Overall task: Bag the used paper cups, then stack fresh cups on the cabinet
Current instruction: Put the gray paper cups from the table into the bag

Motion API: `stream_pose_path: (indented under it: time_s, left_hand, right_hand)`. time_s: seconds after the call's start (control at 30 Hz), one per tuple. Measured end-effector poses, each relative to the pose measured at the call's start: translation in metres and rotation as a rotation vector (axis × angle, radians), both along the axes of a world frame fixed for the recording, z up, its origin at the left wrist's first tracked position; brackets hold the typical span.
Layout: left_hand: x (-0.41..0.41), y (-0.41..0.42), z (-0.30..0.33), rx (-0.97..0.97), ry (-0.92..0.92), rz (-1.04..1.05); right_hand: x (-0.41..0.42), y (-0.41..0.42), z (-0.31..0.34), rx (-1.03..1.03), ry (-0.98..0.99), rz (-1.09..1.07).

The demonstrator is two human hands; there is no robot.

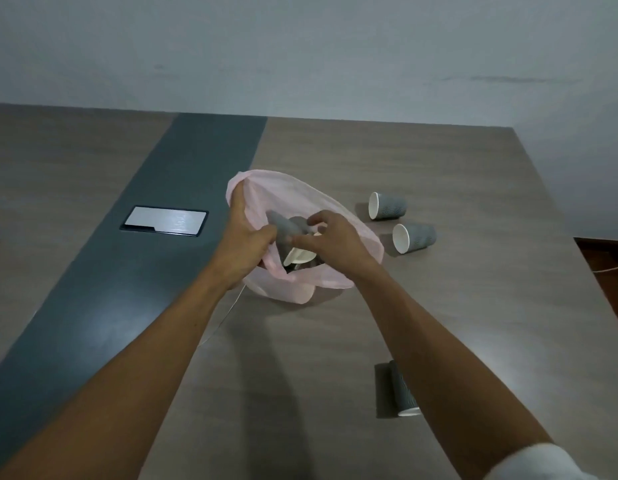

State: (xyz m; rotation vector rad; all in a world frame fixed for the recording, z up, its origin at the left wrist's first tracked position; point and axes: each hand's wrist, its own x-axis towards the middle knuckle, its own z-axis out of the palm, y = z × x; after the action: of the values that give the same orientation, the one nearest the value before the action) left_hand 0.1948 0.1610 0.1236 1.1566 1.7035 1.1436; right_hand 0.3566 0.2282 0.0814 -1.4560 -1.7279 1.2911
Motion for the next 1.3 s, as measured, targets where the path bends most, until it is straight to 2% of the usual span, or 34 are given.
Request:
stream_pose_path:
  time_s: [0.07, 0.2, 0.3, 0.37, 0.47, 0.53, 0.67, 0.73, 0.77, 0.83, 0.87, 0.93, 0.97, 1.0, 1.03, 1.1, 1.17, 1.3]
  left_hand:
    - [-0.002, 0.005, 0.001, 0.007, -0.004, 0.023]
    - [-0.009, 0.014, 0.003, 0.006, 0.013, 0.076]
    - [-0.014, 0.019, 0.0, 0.027, 0.01, 0.115]
    - [-0.014, 0.022, -0.003, 0.043, 0.009, 0.121]
    - [-0.009, 0.031, -0.009, 0.049, 0.023, 0.112]
    - [-0.007, 0.031, -0.008, 0.044, 0.027, 0.1]
    - [-0.002, 0.035, -0.006, 0.028, 0.047, 0.086]
    - [-0.001, 0.037, -0.005, 0.025, 0.047, 0.077]
    - [0.001, 0.038, -0.004, 0.022, 0.051, 0.072]
    - [0.004, 0.038, -0.002, 0.015, 0.071, 0.068]
    - [0.005, 0.038, -0.002, 0.013, 0.082, 0.068]
    - [0.006, 0.039, 0.0, 0.012, 0.092, 0.06]
    - [0.007, 0.04, 0.0, 0.01, 0.093, 0.055]
    - [0.008, 0.04, 0.002, 0.008, 0.093, 0.05]
    - [0.009, 0.041, 0.003, 0.007, 0.094, 0.043]
    - [0.013, 0.042, 0.006, -0.001, 0.095, 0.033]
    - [0.016, 0.042, 0.008, 0.002, 0.076, 0.021]
    - [0.021, 0.042, 0.006, 0.02, 0.031, 0.031]
  right_hand:
    - [-0.02, 0.004, -0.015, 0.132, -0.116, -0.042]
    - [-0.003, 0.011, -0.027, 0.321, -0.102, -0.311]
    - [0.046, 0.037, -0.042, 0.319, -0.108, -0.527]
    - [0.082, 0.066, -0.059, 0.272, -0.219, -0.609]
    - [0.127, 0.105, -0.092, 0.017, -0.496, -0.491]
    - [0.146, 0.117, -0.113, -0.095, -0.591, -0.383]
    - [0.161, 0.124, -0.144, -0.062, -0.601, -0.309]
    - [0.161, 0.123, -0.148, 0.003, -0.492, -0.442]
    - [0.159, 0.122, -0.144, 0.012, -0.336, -0.558]
    - [0.148, 0.121, -0.12, -0.001, 0.136, -0.735]
    - [0.142, 0.119, -0.102, -0.025, 0.37, -0.751]
    - [0.131, 0.11, -0.067, -0.083, 0.735, -0.627]
    - [0.126, 0.101, -0.05, -0.129, 0.857, -0.5]
    - [0.121, 0.092, -0.037, -0.178, 0.893, -0.354]
    - [0.114, 0.084, -0.028, -0.193, 0.836, -0.222]
    - [0.098, 0.073, -0.022, -0.138, 0.584, -0.02]
    - [0.079, 0.067, -0.02, -0.087, 0.414, 0.063]
    - [0.068, 0.061, -0.02, -0.162, 0.195, 0.151]
